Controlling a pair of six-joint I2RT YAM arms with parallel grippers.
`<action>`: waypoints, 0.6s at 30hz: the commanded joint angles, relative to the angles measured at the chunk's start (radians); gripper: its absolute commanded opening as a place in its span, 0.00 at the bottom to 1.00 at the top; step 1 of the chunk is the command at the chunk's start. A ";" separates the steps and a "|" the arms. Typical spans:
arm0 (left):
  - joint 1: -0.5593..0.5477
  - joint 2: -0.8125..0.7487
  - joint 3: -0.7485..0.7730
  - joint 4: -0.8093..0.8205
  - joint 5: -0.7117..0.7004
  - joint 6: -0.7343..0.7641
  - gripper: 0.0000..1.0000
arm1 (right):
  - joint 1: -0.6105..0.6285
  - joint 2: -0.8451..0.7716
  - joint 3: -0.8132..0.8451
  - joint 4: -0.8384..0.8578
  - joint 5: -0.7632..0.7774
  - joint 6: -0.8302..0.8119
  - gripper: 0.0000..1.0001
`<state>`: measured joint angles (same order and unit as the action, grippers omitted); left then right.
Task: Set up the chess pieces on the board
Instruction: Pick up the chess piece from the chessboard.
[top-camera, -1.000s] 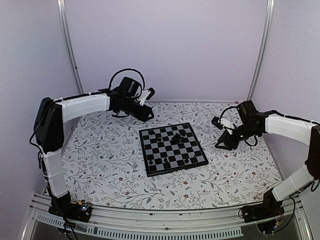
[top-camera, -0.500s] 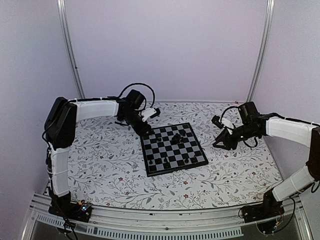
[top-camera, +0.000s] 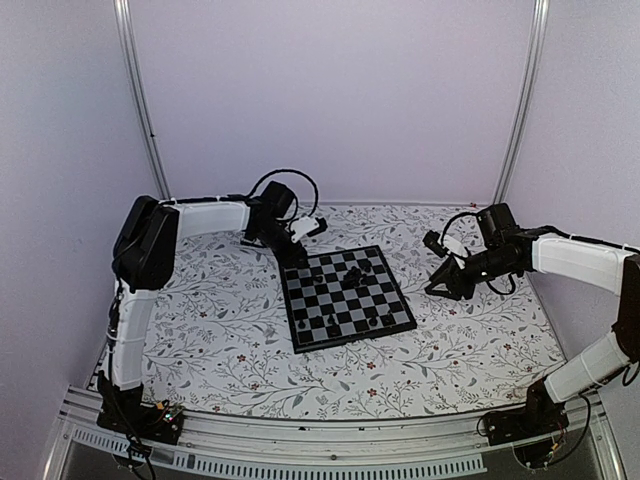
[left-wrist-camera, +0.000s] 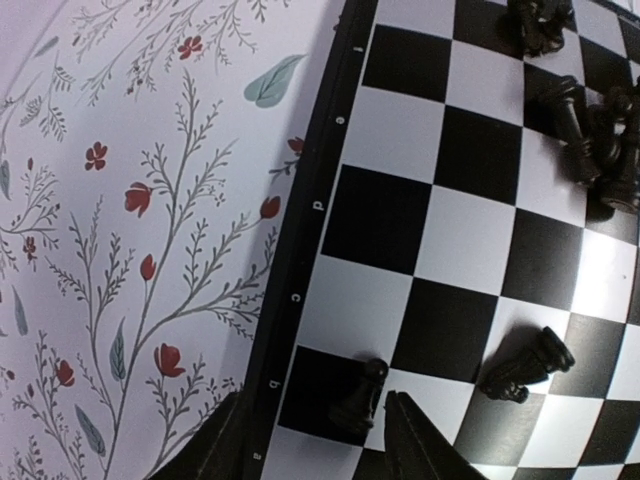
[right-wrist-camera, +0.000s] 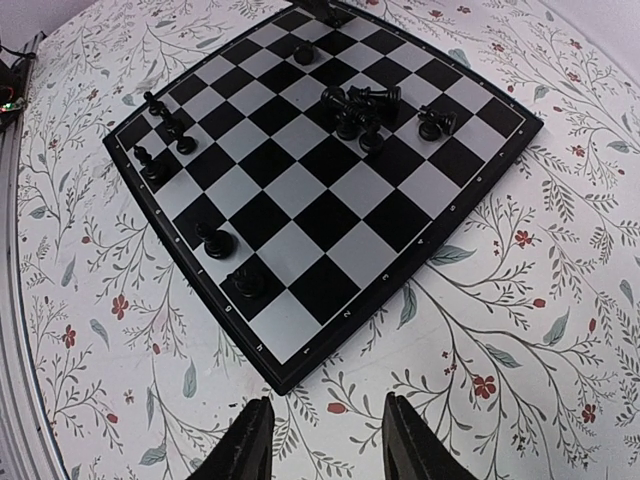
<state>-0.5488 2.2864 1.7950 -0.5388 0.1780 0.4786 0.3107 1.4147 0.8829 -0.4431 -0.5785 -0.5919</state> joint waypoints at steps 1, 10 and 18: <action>0.026 0.031 0.039 -0.019 0.057 0.023 0.45 | -0.007 -0.001 -0.015 0.015 -0.010 -0.009 0.39; 0.043 0.053 0.025 -0.043 0.182 0.023 0.35 | -0.007 0.030 -0.009 0.012 -0.005 -0.011 0.39; 0.043 0.081 0.030 -0.036 0.180 0.019 0.33 | -0.005 0.052 -0.006 0.010 0.000 -0.011 0.39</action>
<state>-0.5148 2.3306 1.8133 -0.5579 0.3397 0.4973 0.3107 1.4513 0.8776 -0.4427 -0.5777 -0.5953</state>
